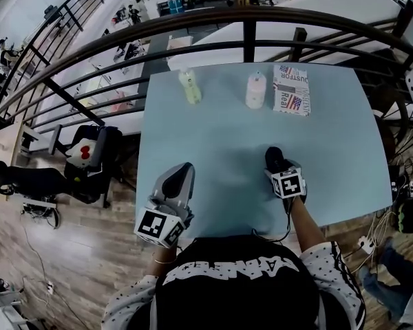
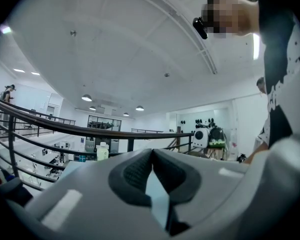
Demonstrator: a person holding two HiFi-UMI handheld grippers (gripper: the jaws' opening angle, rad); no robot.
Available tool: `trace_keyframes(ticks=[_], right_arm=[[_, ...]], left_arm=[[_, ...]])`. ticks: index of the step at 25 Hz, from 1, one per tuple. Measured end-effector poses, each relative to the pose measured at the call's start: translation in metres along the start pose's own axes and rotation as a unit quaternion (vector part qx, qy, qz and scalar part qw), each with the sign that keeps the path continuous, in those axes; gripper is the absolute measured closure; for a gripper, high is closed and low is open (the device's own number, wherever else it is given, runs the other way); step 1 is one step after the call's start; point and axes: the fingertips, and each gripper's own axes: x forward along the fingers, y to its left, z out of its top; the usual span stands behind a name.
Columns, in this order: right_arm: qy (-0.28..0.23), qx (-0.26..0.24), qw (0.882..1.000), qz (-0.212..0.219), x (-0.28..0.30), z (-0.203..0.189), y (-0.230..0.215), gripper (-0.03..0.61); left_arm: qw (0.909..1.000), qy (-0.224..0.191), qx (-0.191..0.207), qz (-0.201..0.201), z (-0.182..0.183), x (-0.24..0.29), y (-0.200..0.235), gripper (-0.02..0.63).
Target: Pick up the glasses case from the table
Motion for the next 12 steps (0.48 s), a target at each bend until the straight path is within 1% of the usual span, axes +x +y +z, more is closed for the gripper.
trace_keyframes(ticks=[6, 12], right_arm=[[-0.022, 0.021, 1.000, 0.005, -0.012, 0.011, 0.001, 0.215], [-0.064, 0.037, 0.997, 0.013, -0.032, 0.033, 0.005, 0.217]], left_arm=[[1.0000, -0.001, 0.003, -0.004, 0.001, 0.003, 0.001, 0.614], [0.9999, -0.002, 0.002, -0.011, 0.000, 0.006, 0.002, 0.614]])
